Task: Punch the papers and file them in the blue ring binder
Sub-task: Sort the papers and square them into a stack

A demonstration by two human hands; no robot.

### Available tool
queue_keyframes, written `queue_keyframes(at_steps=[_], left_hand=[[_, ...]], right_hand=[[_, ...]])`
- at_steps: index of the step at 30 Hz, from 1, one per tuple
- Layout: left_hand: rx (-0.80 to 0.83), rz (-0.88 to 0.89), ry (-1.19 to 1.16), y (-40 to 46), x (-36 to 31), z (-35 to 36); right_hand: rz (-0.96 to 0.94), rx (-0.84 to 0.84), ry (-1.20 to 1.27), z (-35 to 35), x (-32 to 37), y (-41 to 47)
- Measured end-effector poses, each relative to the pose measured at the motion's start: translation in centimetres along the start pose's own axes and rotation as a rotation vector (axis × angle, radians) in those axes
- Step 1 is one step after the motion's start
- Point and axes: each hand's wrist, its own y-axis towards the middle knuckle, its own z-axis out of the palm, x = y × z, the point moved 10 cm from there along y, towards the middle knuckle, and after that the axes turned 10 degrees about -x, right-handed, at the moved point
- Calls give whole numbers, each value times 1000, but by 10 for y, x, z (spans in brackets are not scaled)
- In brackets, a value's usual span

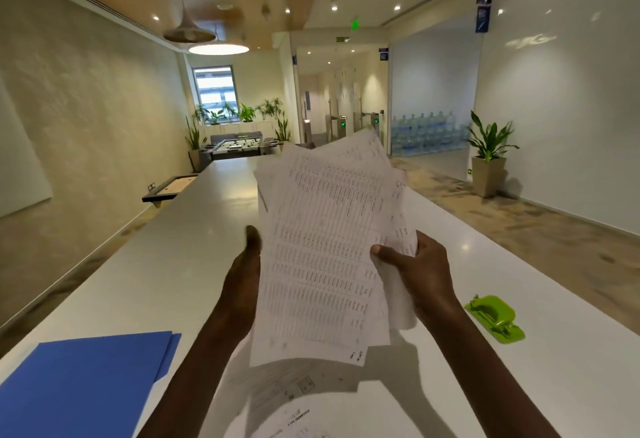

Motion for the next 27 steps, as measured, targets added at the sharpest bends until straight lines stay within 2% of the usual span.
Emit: queue_keyframes(at_steps=[2, 6, 10, 14, 17, 22, 27], left_hand=[[-28, 156, 121, 1, -17, 2], [-206, 245, 173, 12, -22, -16], [-240, 211, 240, 13, 1, -26], [-286, 112, 316, 6, 46, -35], [-287, 96, 324, 3, 63, -35], [-343, 165, 322, 8, 42, -36], [-288, 181, 225, 15, 21, -30]], right_hand=[[-80, -42, -26, 0, 10, 3], [-180, -90, -56, 0, 19, 10], [-166, -5, -159, 6, -4, 16], [-91, 102, -272, 14, -57, 12], [-112, 109, -318, 14, -77, 8], [-116, 117, -191, 14, -55, 10], [-123, 208, -147, 17, -35, 20]])
